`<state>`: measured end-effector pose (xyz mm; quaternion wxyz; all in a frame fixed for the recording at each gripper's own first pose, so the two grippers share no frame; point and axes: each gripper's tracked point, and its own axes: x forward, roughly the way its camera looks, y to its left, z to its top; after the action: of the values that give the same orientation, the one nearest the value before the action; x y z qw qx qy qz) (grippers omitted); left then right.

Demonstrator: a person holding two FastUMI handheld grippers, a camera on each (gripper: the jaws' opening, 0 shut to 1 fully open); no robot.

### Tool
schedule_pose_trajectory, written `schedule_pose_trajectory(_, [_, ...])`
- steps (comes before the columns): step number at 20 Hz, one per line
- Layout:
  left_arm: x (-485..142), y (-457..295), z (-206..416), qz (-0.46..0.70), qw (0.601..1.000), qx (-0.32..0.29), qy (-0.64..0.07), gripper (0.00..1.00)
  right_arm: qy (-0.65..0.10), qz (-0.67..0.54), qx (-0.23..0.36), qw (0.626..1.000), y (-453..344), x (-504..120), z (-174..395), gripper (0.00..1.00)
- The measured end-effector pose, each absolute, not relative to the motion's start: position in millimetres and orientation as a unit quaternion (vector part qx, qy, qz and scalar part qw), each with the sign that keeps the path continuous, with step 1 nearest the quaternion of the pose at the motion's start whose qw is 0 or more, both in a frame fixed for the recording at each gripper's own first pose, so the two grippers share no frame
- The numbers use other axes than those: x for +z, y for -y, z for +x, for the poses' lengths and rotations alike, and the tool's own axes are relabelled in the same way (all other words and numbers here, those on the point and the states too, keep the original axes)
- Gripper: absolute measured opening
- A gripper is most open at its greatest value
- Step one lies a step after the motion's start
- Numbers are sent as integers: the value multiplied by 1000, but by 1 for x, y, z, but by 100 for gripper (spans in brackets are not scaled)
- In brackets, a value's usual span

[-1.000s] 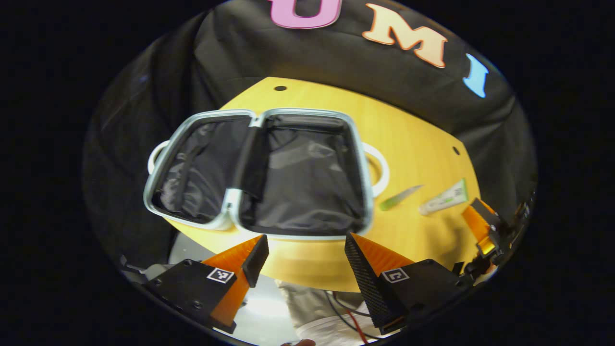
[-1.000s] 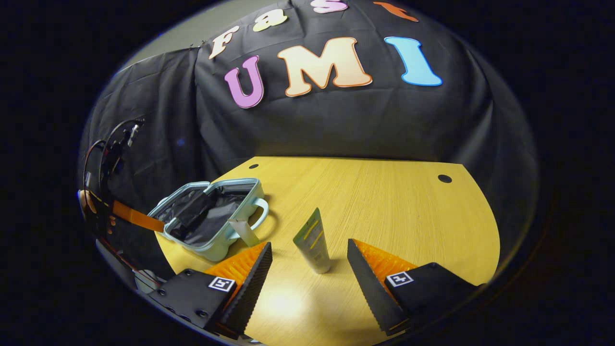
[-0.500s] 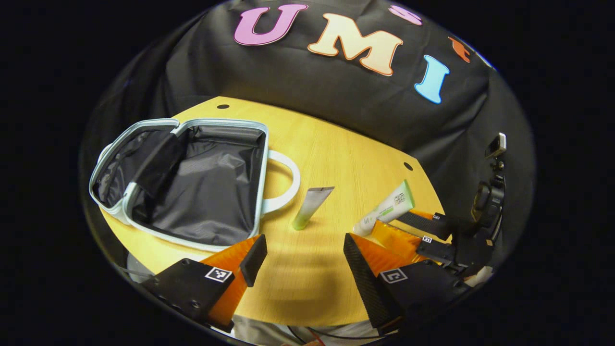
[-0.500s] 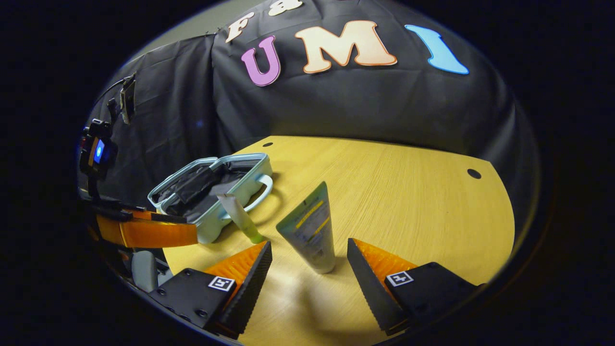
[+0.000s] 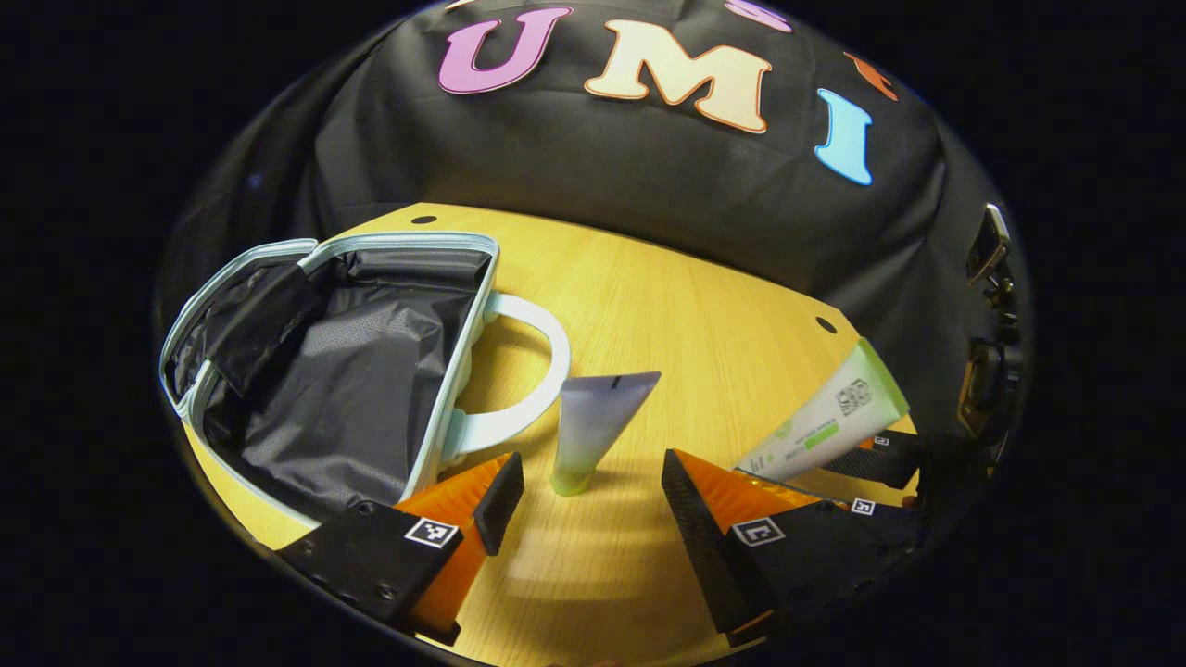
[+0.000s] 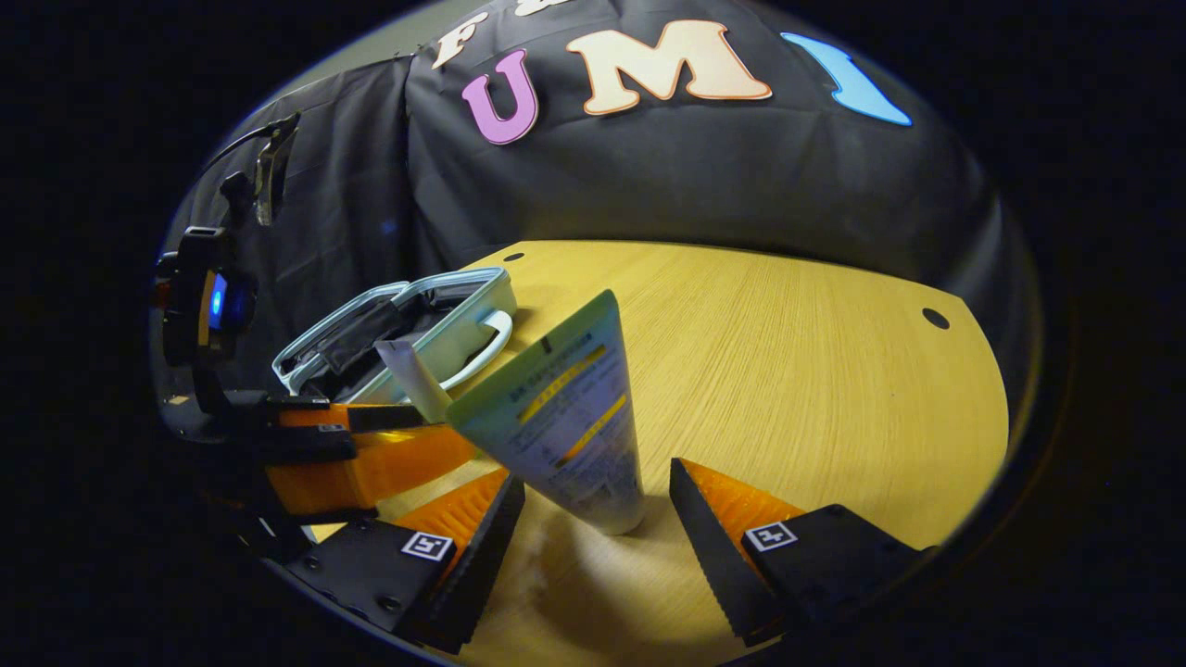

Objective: First open the suitcase, pack the skin care products into it, and then close the suitcase.

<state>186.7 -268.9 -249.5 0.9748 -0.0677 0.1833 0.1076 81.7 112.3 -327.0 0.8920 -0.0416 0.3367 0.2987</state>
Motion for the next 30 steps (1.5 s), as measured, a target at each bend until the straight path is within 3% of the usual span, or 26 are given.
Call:
schedule_pose_trajectory(1, [-248, 267, 190, -64, 975, 116, -177, 91, -338, -39, 300, 891, -114, -329, 83, 94])
schedule_pose_trajectory(3, [-249, 265, 196, -55, 975, 128, -173, 91, -343, -38, 305, 888, -117, -336, 82, 98])
schedule_pose_trajectory(4, [-253, 265, 198, -51, 974, 133, -177, 90, -345, -39, 307, 886, -118, -338, 83, 93])
schedule_pose_trajectory(6, [-258, 264, 203, -52, 971, 141, -185, 85, -348, -44, 307, 885, -117, -343, 84, 97])
schedule_pose_trajectory(7, [-260, 262, 206, -55, 970, 144, -187, 82, -349, -44, 305, 885, -116, -344, 86, 89])
schedule_pose_trajectory(8, [-263, 262, 209, -60, 969, 148, -190, 70, -351, -40, 303, 885, -117, -345, 87, 87])
schedule_pose_trajectory(9, [-265, 260, 211, -62, 968, 151, -193, 67, -353, -35, 302, 885, -117, -346, 87, 93])
schedule_pose_trajectory(11, [-267, 258, 212, -64, 966, 155, -197, 41, -357, -30, 305, 882, -119, -348, 87, 76])
schedule_pose_trajectory(12, [-269, 258, 212, -70, 966, 154, -198, 29, -356, -33, 303, 883, -119, -349, 88, 77])
schedule_pose_trajectory(13, [-268, 258, 215, -77, 965, 151, -199, 28, -351, -37, 305, 885, -118, -348, 89, 65])
schedule_pose_trajectory(14, [-269, 259, 212, -83, 965, 149, -200, 24, -348, -40, 308, 884, -121, -349, 90, 59])
schedule_pose_trajectory(20, [-248, 268, 203, -76, 968, 133, -201, 18, -340, -51, 300, 890, -117, -348, 94, 39])
schedule_pose_trajectory(24, [-203, 269, 190, -58, 971, 110, -203, 18, -359, -57, 286, 887, -109, -347, 92, 42])
schedule_pose_trajectory(30, [-140, 208, 147, -58, 962, 109, -244, 18, -373, -51, 261, 889, -90, -333, 87, 39])
